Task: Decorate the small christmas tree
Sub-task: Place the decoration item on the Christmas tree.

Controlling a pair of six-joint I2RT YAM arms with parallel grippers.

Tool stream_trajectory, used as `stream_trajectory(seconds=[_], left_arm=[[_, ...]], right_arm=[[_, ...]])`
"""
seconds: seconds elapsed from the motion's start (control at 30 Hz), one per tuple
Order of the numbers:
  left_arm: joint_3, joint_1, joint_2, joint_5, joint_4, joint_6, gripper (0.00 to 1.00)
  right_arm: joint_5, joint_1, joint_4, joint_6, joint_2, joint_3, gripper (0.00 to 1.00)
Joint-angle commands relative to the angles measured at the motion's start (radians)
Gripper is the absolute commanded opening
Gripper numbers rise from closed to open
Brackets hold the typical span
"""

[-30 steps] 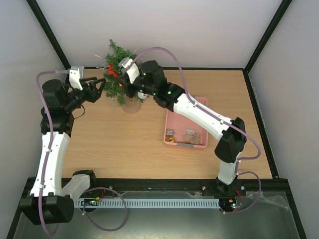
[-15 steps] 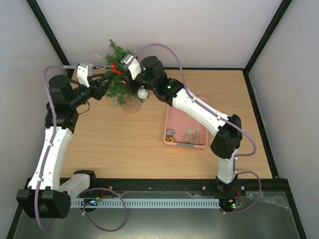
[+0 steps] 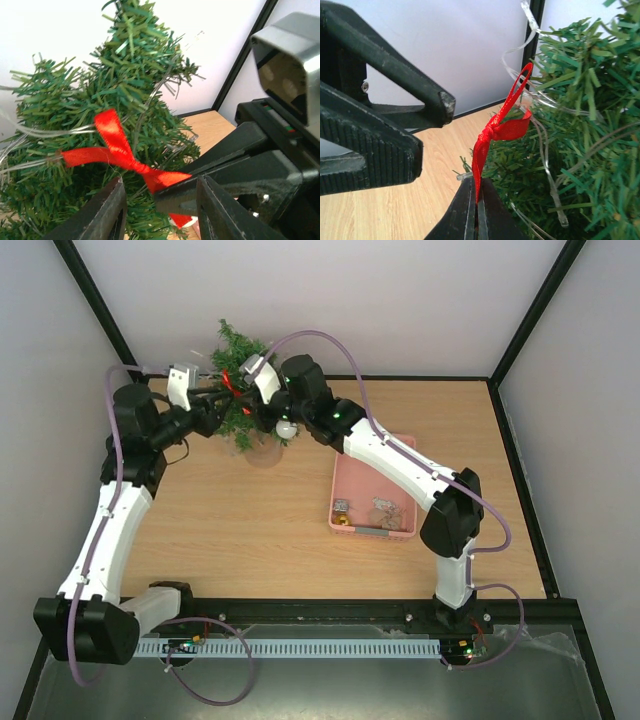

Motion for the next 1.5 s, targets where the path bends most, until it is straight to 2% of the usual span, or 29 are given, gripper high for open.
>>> stream_trajectory(seconds=[0.0, 0.13, 0.23, 0.6, 0.97, 1.47], left_arm=[[0.062, -0.020, -0.019, -0.025, -0.036, 0.019, 0.42], [0.079, -0.024, -0.064, -0.136, -0.134, 0.026, 0.42], [0.076, -0.023, -0.095, -0.179, -0.153, 0.020, 0.42], [0.134, -0.024, 0.006, -0.170, -0.191, 0.008, 0.36], [0.088, -0.024, 0.063, -0.129, -0.064, -0.019, 0.33], [0.070, -0.025, 0.137, -0.122, -0.001, -0.026, 0.31]], right_arm=[[-0.074, -0.002, -0.017, -0.006, -0.022, 0.017, 0.02], [-0.145, -0.002, -0.001, 0.006, -0.039, 0.003, 0.02], [-0.141, -0.003, -0.003, 0.025, -0.032, 0.012, 0.02], [-0.016, -0.006, -0.067, 0.041, 0.041, 0.087, 0.02], [0.026, -0.018, -0.093, 0.052, 0.057, 0.102, 0.02], [0.064, -0.021, -0.099, 0.048, 0.062, 0.100, 0.06]])
